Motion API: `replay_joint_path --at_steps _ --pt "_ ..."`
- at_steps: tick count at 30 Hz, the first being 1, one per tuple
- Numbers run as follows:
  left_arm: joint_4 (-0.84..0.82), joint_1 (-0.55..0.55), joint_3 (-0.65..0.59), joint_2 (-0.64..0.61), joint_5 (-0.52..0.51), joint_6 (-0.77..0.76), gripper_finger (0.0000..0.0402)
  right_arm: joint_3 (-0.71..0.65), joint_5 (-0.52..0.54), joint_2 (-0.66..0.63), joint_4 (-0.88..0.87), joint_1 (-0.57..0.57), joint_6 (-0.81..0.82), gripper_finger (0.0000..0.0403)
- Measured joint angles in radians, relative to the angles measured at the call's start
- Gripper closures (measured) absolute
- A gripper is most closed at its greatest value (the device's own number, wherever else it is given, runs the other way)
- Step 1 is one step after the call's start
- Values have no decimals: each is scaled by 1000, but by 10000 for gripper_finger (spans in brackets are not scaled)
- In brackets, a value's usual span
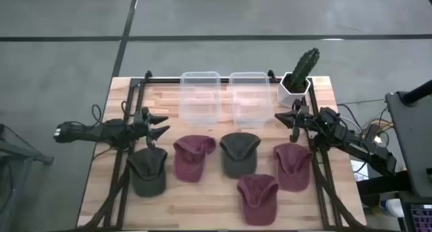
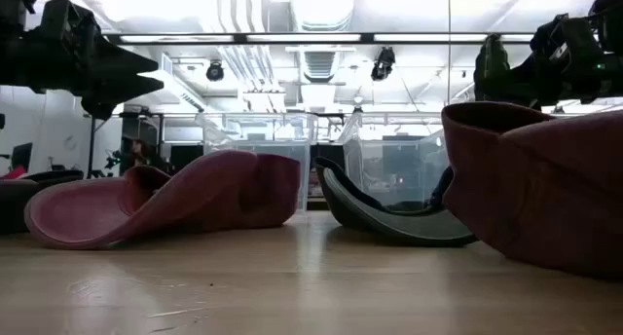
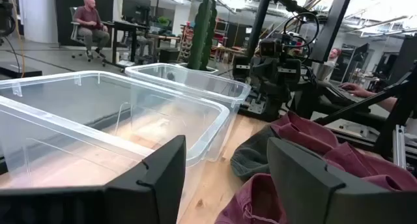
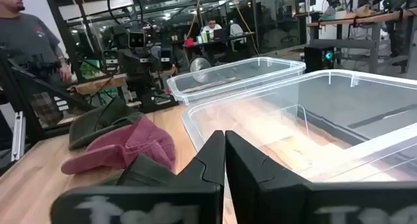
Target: Pick & Place hat
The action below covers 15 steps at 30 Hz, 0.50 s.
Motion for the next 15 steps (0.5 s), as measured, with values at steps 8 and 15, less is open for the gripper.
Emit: replay_joint_path --at_steps 8,15 --pt "0 -1 0 0 0 49 193 0 0 0 0 0 19 394" --pt "0 -1 0 0 0 37 193 0 0 0 0 0 108 394"
